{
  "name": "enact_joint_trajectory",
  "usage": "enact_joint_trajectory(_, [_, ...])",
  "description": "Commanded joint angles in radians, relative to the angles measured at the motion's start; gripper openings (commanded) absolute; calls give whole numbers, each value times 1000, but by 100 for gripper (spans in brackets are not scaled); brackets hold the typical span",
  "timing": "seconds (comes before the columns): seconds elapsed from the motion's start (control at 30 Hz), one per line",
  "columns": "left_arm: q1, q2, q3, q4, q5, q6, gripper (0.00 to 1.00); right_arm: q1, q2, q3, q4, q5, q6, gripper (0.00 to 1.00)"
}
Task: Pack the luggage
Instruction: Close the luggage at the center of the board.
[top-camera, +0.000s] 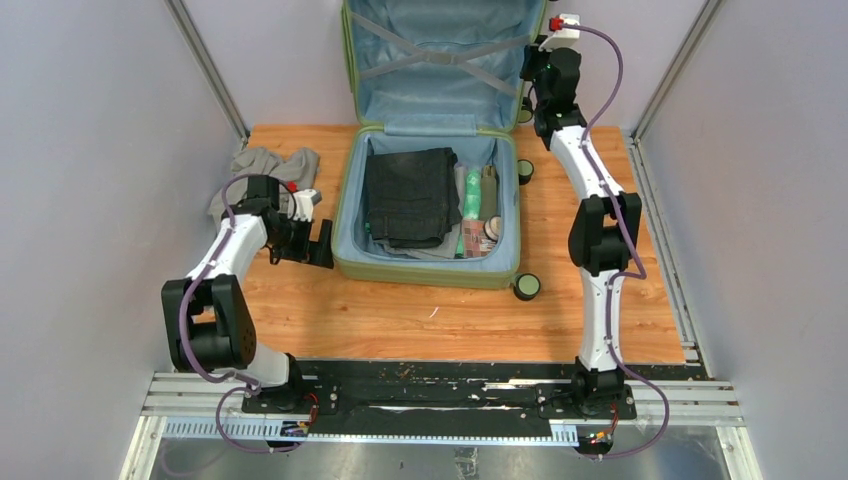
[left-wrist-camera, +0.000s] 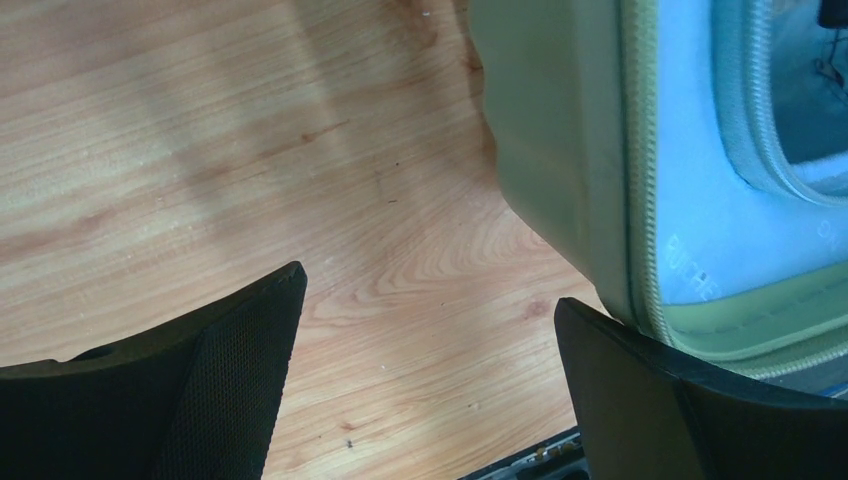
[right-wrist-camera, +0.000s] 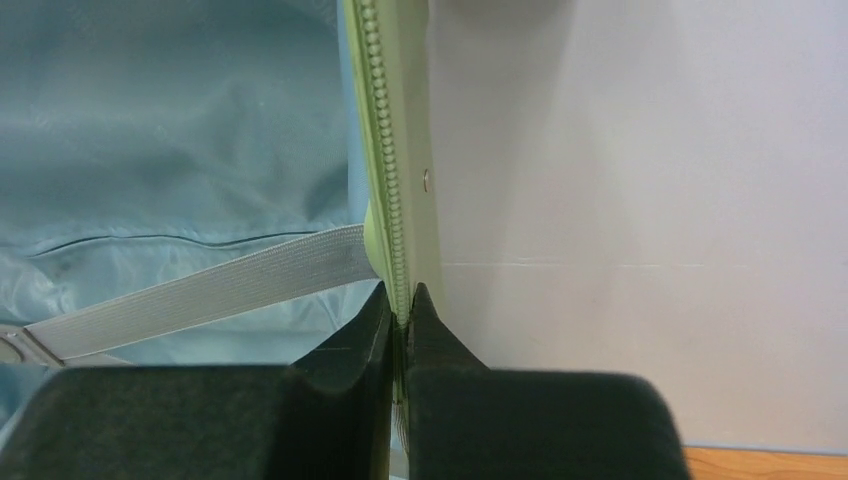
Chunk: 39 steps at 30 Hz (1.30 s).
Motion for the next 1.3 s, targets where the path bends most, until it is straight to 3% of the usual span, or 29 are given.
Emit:
enact_joint_trajectory(0.0, [-42, 58, 40, 208, -15, -106, 100, 13, -110, -135, 98, -118, 58, 0])
enact_joint_trajectory(0.27, [-46, 87, 56, 242, -30, -139, 100, 16, -303, -462, 182, -189, 87, 0])
enact_joint_trajectory(0.6, [-46, 65, 58, 231, -34, -150, 100, 21, -593, -1016, 325, -209, 163, 0])
enact_joint_trajectory(0.97, [-35, -110, 40, 120, -73, -119, 100, 49, -905, -1431, 253, -141, 309, 4])
enact_joint_trajectory(1.17, [-13, -228, 31, 85, -132, -109, 100, 56, -1091, -1659, 156, -92, 405, 30])
enact_joint_trajectory(1.2, [-12, -238, 41, 69, -136, -101, 100, 57, -1123, -1674, 114, -90, 417, 41])
enact_joint_trajectory(1.27, [-8, -261, 57, 43, -140, -90, 100, 57, -1197, -1707, 18, -89, 443, 50])
